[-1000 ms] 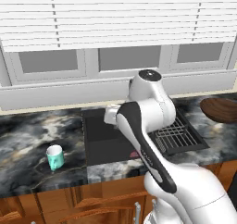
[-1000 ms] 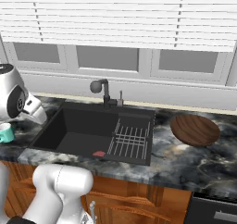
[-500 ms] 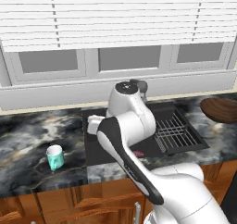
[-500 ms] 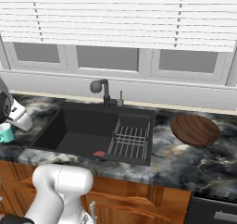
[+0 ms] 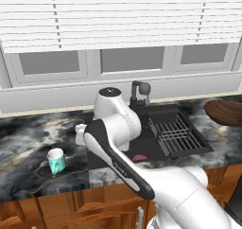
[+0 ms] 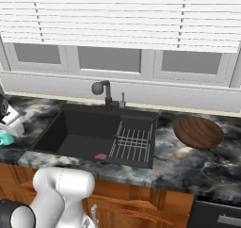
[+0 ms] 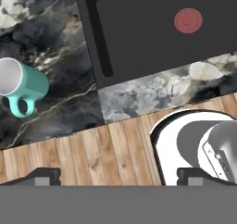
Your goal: Pick the mug and place it in the sink. Pick the bowl and place it in the open cabinet and then close the cabinet.
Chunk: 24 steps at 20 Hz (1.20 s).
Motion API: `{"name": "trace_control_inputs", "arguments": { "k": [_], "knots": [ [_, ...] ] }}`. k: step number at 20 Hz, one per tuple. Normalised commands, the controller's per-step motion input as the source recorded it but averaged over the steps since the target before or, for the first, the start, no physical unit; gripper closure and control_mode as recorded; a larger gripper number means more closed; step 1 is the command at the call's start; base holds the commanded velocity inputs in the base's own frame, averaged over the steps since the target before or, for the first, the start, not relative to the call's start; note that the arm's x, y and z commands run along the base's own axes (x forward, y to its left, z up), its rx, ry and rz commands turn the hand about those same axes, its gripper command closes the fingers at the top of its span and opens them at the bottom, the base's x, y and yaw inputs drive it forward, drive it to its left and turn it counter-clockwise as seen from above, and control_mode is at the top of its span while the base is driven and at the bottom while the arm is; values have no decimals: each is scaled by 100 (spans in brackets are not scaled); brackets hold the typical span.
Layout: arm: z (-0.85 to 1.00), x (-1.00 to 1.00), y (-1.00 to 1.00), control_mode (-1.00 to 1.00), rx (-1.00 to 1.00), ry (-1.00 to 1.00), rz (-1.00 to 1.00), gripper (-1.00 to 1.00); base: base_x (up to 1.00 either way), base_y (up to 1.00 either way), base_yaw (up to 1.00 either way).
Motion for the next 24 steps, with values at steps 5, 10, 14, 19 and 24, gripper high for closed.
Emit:
{"name": "trace_control_inputs", "arguments": {
  "k": [5,10,14,19,24],
  "knots": [
    [-24,0,48,-100,0,13,0,-100,0,0,0],
    [-31,0,44,-100,0,2,0,-100,0,0,0],
    [-23,0,31,-100,0,0,0,-100,0,0,0],
    [-20,0,25,-100,0,0,0,-100,0,0,0],
    [-13,0,21,-100,0,0,0,-100,0,0,0]
  ]
}}
